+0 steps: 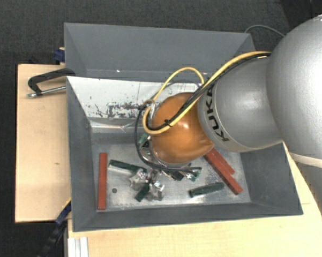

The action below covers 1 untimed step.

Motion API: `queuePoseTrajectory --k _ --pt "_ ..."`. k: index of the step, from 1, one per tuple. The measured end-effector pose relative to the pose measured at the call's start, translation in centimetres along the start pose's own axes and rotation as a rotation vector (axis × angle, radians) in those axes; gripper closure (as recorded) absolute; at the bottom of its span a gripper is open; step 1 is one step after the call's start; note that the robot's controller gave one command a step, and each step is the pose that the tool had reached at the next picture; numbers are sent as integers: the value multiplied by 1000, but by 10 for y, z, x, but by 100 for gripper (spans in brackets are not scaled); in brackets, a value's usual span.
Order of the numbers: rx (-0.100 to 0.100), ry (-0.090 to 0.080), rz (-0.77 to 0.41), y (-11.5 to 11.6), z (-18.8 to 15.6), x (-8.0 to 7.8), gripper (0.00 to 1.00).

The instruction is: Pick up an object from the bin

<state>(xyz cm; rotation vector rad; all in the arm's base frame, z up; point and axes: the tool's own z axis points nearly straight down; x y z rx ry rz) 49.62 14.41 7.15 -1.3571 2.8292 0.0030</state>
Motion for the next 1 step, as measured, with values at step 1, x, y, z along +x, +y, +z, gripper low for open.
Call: queuePoseTrajectory --k 1 --pt "2 -1 57 -52 -142 8 100"
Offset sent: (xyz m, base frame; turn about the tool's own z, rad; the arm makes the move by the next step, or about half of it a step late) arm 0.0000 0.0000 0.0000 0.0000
